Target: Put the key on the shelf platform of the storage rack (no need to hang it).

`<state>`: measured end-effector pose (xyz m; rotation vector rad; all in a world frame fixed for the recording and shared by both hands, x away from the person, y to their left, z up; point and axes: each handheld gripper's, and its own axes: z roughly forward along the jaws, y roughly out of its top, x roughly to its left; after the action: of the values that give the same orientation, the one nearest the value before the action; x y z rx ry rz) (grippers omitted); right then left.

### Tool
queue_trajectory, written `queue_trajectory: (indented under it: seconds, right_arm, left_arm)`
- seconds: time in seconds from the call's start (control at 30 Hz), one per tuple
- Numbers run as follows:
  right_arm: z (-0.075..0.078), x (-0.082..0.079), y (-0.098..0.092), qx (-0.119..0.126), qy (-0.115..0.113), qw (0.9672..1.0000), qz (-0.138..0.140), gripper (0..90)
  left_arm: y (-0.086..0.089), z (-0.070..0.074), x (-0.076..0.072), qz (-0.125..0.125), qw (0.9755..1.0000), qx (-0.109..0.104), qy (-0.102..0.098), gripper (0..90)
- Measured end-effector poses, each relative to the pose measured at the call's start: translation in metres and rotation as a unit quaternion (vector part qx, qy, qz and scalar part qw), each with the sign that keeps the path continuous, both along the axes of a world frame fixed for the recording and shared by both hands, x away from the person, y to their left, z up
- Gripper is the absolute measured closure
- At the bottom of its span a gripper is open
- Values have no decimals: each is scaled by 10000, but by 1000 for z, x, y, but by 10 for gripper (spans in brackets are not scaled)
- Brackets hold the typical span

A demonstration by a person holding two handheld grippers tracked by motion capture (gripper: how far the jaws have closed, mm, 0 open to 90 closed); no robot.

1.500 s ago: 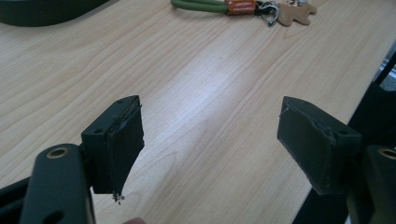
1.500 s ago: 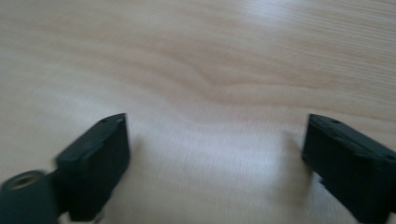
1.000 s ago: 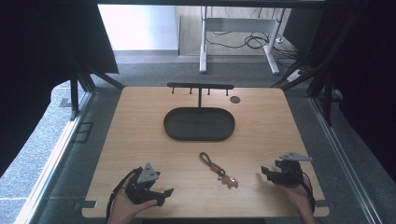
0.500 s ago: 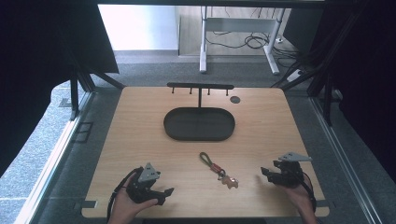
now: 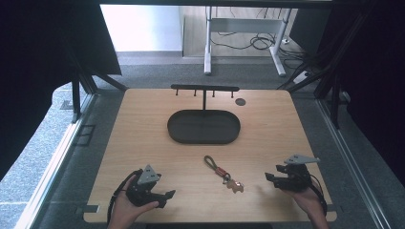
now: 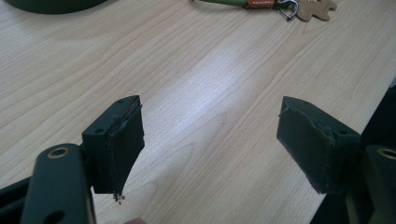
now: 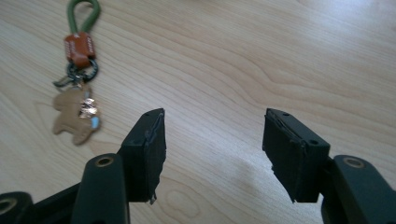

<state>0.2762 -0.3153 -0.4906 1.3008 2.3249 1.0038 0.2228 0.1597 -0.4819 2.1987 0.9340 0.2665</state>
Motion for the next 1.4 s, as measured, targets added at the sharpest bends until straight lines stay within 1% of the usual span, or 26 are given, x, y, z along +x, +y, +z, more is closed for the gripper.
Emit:
queue_trajectory:
  seconds: [0.1, 0.17, 0.2, 0.23, 0.27, 0.33, 0.37, 0.4, 0.47, 0.5, 0.53, 0.67, 0.77, 0.8, 0.87, 1.0, 1.13, 1.17, 1.2, 1.23, 1.37, 1.4]
  right_arm:
    - [9, 1, 2, -78, 53, 9999, 100, 411]
    - [17, 2, 5, -123, 134, 9997, 172, 416]
    - [17, 2, 5, -123, 134, 9997, 172, 416]
    - [24, 3, 9, -250, 162, 9992, 250, 416]
    - [24, 3, 9, -250, 162, 9992, 250, 416]
    - [34, 5, 13, -318, 200, 9987, 349, 416]
    - [34, 5, 13, -318, 200, 9987, 349, 416]
    - [40, 7, 16, -331, 232, 9982, 433, 416]
    - [44, 8, 20, -396, 240, 9976, 518, 418]
    - [44, 8, 20, -396, 240, 9976, 518, 418]
    - [47, 10, 26, -465, 271, 9965, 634, 423]
    - [49, 15, 36, -526, 351, 9952, 741, 430]
    - [51, 19, 45, -551, 403, 9941, 842, 435]
    - [51, 19, 45, -551, 403, 9941, 842, 435]
    - [54, 22, 52, -574, 411, 9935, 896, 440]
    - [57, 27, 59, -587, 441, 9929, 941, 442]
    - [57, 31, 66, -689, 445, 9914, 1021, 447]
    - [57, 31, 68, -706, 443, 9909, 1053, 453]
    - [57, 32, 70, -720, 439, 9905, 1084, 453]
    - [57, 33, 73, -739, 450, 9900, 1113, 454]
    - [56, 35, 81, -802, 470, 9883, 1211, 454]
    - [57, 36, 86, -827, 478, 9876, 1245, 454]
  left_arm:
    - [-1, 0, 0, -39, 10000, 0, -5, 235]
    - [-2, 1, 0, -78, 10000, -7, -27, 236]
    - [-2, 1, 0, -78, 10000, -7, -27, 236]
    - [-3, 1, -1, -89, 10000, -1, -41, 237]
    - [-3, 1, -1, -89, 10000, -1, -41, 237]
    - [-5, 2, -1, -131, 9999, 40, -56, 237]
    - [-5, 2, -1, -131, 9999, 40, -56, 237]
    - [-6, 2, -1, -149, 9999, 51, -56, 237]
    - [-7, 2, -2, -145, 9998, 51, -126, 238]
    - [-7, 2, -2, -145, 9998, 51, -126, 239]
    - [-7, 4, -2, -162, 9997, 28, -172, 239]
    - [-9, 6, -4, -193, 9995, 24, -243, 239]
    - [-10, 9, -7, -214, 9992, 6, -343, 240]
    - [-10, 9, -7, -214, 9992, 6, -343, 240]
    - [-10, 10, -8, -186, 9990, -5, -395, 241]
    - [-8, 10, -7, -142, 9991, -33, -396, 241]
    - [-8, 10, -6, -120, 9992, -33, -373, 241]
    - [-8, 9, -6, -104, 9994, -21, -318, 241]
    - [-8, 9, -6, -104, 9994, -21, -318, 241]
    - [-8, 8, -5, -109, 9996, -39, -269, 241]
    - [-7, 8, -6, -107, 9996, -34, -276, 241]
    - [-7, 9, -5, -103, 9995, -31, -284, 241]
